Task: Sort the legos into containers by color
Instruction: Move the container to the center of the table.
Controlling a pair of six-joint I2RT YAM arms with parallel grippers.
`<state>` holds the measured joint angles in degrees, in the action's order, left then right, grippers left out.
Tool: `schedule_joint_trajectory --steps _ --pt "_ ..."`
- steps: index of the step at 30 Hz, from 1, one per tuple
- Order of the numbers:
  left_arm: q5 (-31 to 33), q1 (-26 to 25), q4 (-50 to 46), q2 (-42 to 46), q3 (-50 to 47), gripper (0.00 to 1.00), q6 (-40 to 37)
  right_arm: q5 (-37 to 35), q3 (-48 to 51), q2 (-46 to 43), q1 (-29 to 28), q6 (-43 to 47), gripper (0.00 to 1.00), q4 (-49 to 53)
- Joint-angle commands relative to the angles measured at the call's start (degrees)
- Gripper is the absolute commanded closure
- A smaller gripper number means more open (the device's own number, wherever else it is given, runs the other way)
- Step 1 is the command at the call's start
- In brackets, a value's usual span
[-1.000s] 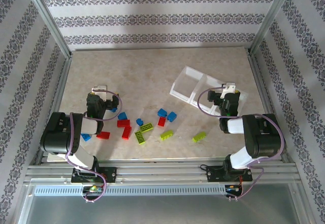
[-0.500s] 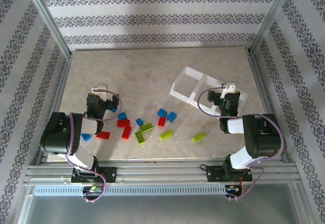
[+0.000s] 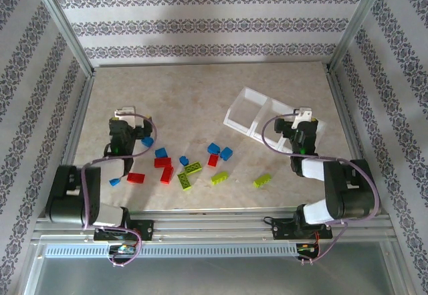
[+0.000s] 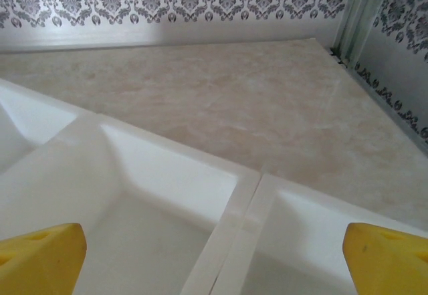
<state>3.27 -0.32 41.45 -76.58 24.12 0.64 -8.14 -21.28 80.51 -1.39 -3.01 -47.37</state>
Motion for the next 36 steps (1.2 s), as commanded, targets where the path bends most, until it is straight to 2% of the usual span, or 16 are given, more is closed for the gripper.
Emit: schedule_joint_trajectory --steps 1,4,10,13,17,21,25,29,36 --pt "2.2 0.1 -8.1 7.0 1.3 0.0 2.4 -2.3 -2.1 -4.8 -0.1 -1.0 0.02 6.6" --pt "2.8 0.1 -15.6 14.1 2.4 0.0 3.8 -4.4 -4.0 -10.2 -0.1 -3.7 0.02 15.2" --pt "4.4 0.1 -27.9 25.6 3.0 0.0 9.8 -7.2 -12.5 -17.4 -0.2 -11.6 0.02 41.9" --pt "4.9 0.1 -34.1 28.8 3.8 0.0 14.0 -7.6 -15.2 -18.2 -0.2 -16.8 0.07 51.4" --pt "4.0 0.1 -41.7 30.1 5.5 0.0 18.1 -4.8 -18.7 -15.4 -0.5 -23.4 0.16 60.3" --pt "3.1 0.1 -45.5 30.1 5.7 0.0 21.3 -2.5 -21.1 -10.3 -1.7 -27.8 0.2 63.1" --pt "2.2 0.1 -46.2 29.8 5.3 0.0 23.0 -3.5 -23.6 -4.8 -3.6 -29.2 0.21 62.9" --pt "2.1 0.1 -48.3 28.9 6.0 0.0 24.9 -3.9 -26.6 0.2 -4.0 -30.4 0.25 63.4" --pt "1.9 0.1 -52.3 28.5 7.8 0.0 26.8 -2.3 -30.8 7.0 -4.8 -28.8 0.46 63.5"
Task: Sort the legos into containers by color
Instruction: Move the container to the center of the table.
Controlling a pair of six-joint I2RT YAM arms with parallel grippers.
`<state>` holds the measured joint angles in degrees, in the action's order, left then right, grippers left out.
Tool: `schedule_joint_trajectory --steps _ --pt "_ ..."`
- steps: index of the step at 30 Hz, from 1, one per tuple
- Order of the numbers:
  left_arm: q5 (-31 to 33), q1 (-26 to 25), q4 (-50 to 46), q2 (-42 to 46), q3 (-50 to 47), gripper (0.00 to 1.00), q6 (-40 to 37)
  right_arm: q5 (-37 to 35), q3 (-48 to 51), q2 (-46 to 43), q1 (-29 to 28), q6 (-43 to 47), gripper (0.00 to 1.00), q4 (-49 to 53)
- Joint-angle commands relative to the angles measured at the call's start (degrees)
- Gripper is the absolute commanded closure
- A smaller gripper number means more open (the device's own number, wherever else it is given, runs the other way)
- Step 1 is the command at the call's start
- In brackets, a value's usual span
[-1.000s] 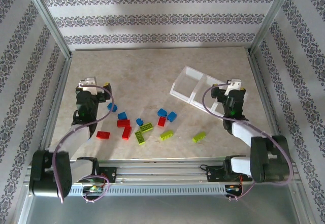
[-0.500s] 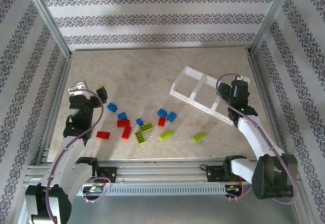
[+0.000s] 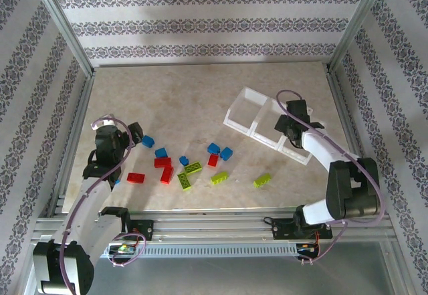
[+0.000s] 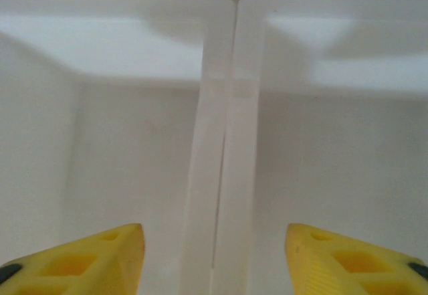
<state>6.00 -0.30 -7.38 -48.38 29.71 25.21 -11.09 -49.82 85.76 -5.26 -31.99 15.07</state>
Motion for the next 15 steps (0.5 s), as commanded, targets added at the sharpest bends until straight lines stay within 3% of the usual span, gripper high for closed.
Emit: schedule_joint_trajectory --steps 1,6,15 --pt "-0.9 0.1 -3.7 0.5 2.1 0.0 2.5 0.9 -2.8 2.7 -1.2 0.6 0.49 1.2" --pt "-1.1 0.1 -5.2 0.7 1.5 0.0 3.8 1.9 -5.0 6.2 -3.6 2.2 0.6 1.3" --pt "-3.2 0.1 -4.7 0.6 0.7 0.0 5.0 3.6 -12.1 13.1 -10.1 5.2 0.69 1.9"
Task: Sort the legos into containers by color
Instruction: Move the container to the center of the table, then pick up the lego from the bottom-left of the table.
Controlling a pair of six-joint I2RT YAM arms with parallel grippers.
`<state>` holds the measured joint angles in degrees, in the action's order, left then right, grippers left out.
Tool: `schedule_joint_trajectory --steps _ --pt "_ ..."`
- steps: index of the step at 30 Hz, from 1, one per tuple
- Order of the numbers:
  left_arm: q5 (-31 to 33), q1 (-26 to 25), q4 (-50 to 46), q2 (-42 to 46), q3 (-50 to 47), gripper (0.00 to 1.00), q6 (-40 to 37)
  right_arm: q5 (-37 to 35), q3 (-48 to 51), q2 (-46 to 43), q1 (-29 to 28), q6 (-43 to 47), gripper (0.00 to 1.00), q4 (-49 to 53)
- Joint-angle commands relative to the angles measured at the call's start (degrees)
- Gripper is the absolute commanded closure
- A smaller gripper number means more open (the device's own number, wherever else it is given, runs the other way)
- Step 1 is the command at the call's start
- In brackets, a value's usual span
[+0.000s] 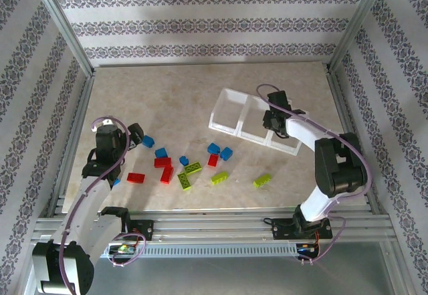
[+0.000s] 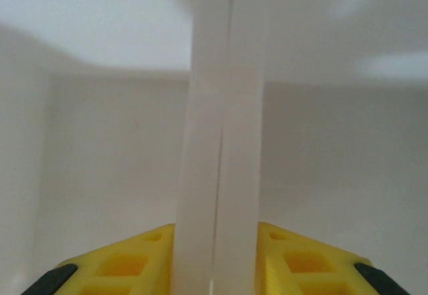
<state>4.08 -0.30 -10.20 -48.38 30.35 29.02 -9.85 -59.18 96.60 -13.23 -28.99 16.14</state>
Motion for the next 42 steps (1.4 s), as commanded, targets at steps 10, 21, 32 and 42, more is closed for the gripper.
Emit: schedule_joint_trajectory --steps 10,21,32,42 --pt "-3.8 0.1 -7.6 0.1 2.1 0.0 1.9 3.0 -15.2 13.3 -9.3 0.8 0.7 6.4" --pt "-6.3 0.1 -12.8 0.9 1.2 0.0 2.3 5.0 -19.8 14.6 -11.0 0.4 0.53 6.7" --pt "-5.7 0.1 -22.8 2.1 2.1 0.0 2.7 2.0 -22.4 7.2 -10.8 3.7 0.31 10.3" --pt "-0.9 0.1 -35.5 3.8 1.8 0.03 12.9 -0.4 -13.8 -4.6 -11.0 2.3 0.21 10.9"
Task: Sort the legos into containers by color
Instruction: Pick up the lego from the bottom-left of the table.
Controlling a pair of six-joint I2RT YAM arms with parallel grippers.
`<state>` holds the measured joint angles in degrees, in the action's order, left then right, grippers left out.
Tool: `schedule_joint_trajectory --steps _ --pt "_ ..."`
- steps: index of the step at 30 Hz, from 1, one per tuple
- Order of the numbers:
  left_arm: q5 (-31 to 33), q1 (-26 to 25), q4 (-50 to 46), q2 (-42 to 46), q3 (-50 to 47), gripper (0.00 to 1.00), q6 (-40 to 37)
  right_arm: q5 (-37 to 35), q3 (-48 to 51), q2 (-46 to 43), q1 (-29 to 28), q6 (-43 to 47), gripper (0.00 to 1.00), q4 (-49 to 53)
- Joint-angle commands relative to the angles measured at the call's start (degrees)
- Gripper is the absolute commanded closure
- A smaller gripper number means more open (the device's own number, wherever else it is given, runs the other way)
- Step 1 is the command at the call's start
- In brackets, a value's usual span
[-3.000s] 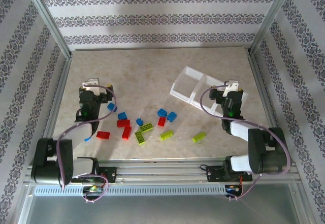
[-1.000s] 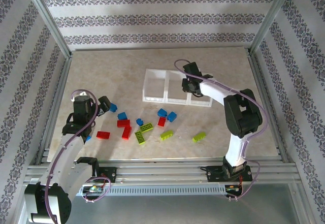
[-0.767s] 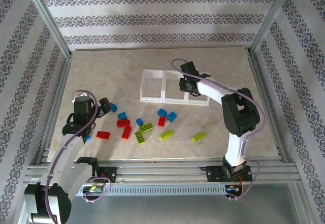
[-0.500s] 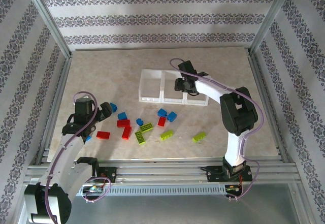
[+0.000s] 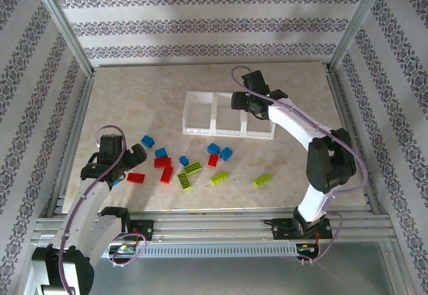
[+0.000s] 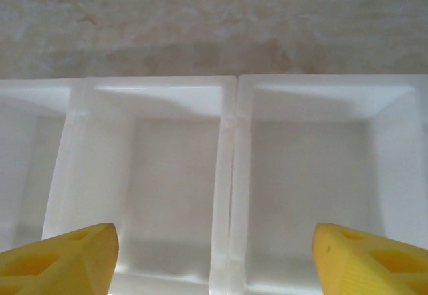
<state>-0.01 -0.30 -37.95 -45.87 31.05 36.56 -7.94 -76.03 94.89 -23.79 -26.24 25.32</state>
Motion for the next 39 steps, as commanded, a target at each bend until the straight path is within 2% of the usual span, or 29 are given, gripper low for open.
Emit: schedule_joint_trajectory --steps 1,2,3,4,9,13,21,29,39 --pt "3.8 0.1 -8.9 1.9 0.5 0.03 7.1 -2.4 4.6 -4.2 -0.5 -0.8 0.16 1.7" --pt "3.9 0.1 -9.2 2.6 -0.3 0.03 8.2 -2.3 5.8 -5.4 -0.5 -1.0 0.13 1.7" --pt "3.8 0.1 -9.2 3.4 -1.4 0.04 9.4 -2.4 7.3 -6.8 -0.6 -1.3 0.03 1.5" --pt "3.5 0.1 -8.7 3.9 -2.5 0.06 10.2 -2.4 8.8 -8.1 -0.6 -1.6 0.02 1.3" --pt "3.2 0.1 -7.3 1.8 -4.3 0.13 11.8 -3.9 13.4 -12.7 -0.6 -2.8 0.02 1.1" --pt "4.5 -0.4 -6.3 -1.8 -3.6 0.14 11.1 -4.7 15.9 -15.3 -0.6 -3.2 0.02 0.6" --pt "8.6 -3.4 -4.7 -7.8 -2.5 0.14 12.2 -5.9 18.3 -17.5 -0.5 -2.8 0.02 0.1" --pt "13.1 -11.4 -0.6 -16.6 -0.2 0.13 16.0 -4.5 19.9 -17.9 -0.4 -2.1 0.02 -0.4" --pt "12.8 -12.0 -1.0 -18.1 -2.1 0.11 16.9 -3.9 23.7 -21.4 -0.1 -2.4 0.02 -0.5"
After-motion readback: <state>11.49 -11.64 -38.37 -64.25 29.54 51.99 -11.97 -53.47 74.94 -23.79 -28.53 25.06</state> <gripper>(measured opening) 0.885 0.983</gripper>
